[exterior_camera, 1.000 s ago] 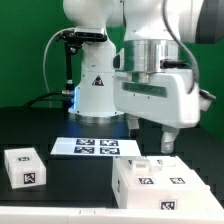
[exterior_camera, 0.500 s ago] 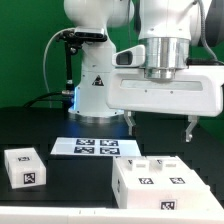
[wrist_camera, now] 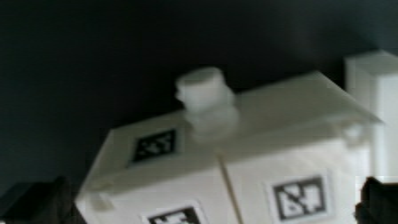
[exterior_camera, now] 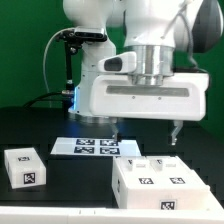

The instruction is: Assemble cabinet

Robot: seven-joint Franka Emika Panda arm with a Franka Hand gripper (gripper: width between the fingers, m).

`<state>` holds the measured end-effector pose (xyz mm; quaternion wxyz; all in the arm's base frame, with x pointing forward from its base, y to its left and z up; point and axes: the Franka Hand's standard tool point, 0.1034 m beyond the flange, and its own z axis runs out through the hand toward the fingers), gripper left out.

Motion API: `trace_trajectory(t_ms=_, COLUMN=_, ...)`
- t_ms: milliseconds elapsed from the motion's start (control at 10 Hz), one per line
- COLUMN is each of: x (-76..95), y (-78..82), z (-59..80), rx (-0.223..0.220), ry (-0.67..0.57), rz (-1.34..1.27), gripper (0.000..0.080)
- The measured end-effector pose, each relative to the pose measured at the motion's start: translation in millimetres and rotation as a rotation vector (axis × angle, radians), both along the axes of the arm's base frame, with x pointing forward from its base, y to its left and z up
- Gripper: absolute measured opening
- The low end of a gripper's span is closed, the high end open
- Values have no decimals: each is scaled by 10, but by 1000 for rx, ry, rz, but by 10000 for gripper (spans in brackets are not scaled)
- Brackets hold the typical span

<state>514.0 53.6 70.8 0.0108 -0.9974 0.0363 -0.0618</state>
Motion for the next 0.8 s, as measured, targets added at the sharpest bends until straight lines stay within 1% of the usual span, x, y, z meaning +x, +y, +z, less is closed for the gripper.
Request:
trace_trajectory(t_ms=100, x=-10, y=76, z=-27, rx=-8, ry=-19, rz=20, gripper=796)
trace_trajectory(t_ms=200, x=-32, y=233, z=-36, rx=-25, ry=-31, rz=51, gripper=796)
trace_trajectory(t_ms=300, x=-33, y=207, z=-35, rx=-41, ry=-30, rz=140, gripper=796)
trace_trajectory(t_ms=500, x=-65, y=200, z=-58, rx=-27, ry=5, rz=115, gripper=796)
trace_trajectory(t_ms=600, x=-92, y=118, z=-78, rx=-21, ry=10, rz=118, gripper=796)
trace_trajectory(t_ms=800, x=-152, y=-21, z=-100, rx=16, ry=45, rz=94, gripper=796)
